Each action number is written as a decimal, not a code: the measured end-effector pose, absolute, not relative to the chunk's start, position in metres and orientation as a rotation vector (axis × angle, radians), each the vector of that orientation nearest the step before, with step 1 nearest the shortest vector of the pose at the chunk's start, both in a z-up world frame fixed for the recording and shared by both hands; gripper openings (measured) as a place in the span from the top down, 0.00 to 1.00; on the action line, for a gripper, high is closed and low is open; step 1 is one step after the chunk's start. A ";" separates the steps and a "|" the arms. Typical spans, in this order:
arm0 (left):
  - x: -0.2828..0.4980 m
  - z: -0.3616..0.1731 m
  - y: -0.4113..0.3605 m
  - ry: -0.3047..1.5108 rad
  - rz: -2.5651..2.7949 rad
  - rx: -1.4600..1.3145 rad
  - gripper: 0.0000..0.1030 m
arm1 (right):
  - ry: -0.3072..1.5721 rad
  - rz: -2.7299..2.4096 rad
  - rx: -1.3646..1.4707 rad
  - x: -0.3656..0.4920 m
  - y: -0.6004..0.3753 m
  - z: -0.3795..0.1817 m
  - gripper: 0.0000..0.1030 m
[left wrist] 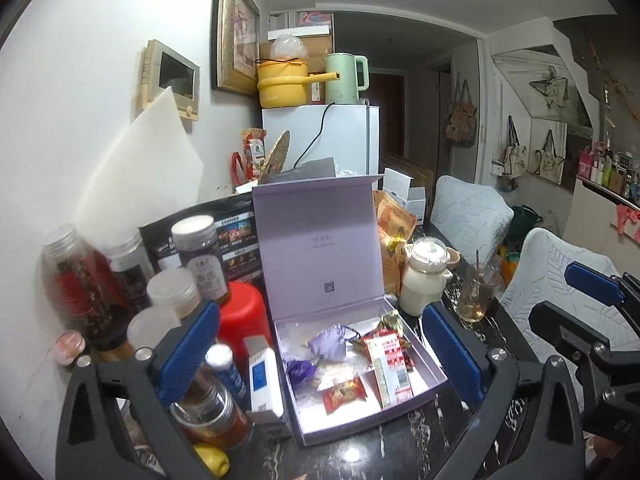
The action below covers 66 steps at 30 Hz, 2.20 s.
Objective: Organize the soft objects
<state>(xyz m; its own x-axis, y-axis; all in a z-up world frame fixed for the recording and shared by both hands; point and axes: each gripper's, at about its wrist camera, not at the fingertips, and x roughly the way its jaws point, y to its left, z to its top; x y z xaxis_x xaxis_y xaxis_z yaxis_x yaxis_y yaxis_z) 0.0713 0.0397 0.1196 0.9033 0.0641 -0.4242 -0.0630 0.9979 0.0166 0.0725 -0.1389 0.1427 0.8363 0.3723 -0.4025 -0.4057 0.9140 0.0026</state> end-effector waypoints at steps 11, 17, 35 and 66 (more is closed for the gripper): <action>0.040 0.093 0.040 0.480 0.040 0.007 0.00 | 0.460 0.375 -0.070 0.040 -0.136 0.118 0.25; 0.031 0.074 0.042 0.518 0.030 0.001 0.00 | 0.494 0.350 -0.083 0.027 -0.134 0.102 0.25; 0.020 0.038 0.046 0.604 0.042 -0.002 0.00 | 0.602 0.330 -0.066 0.015 -0.125 0.059 0.25; 0.031 0.023 0.038 0.659 -0.003 -0.026 0.00 | 0.629 0.288 -0.060 0.016 -0.134 0.049 0.25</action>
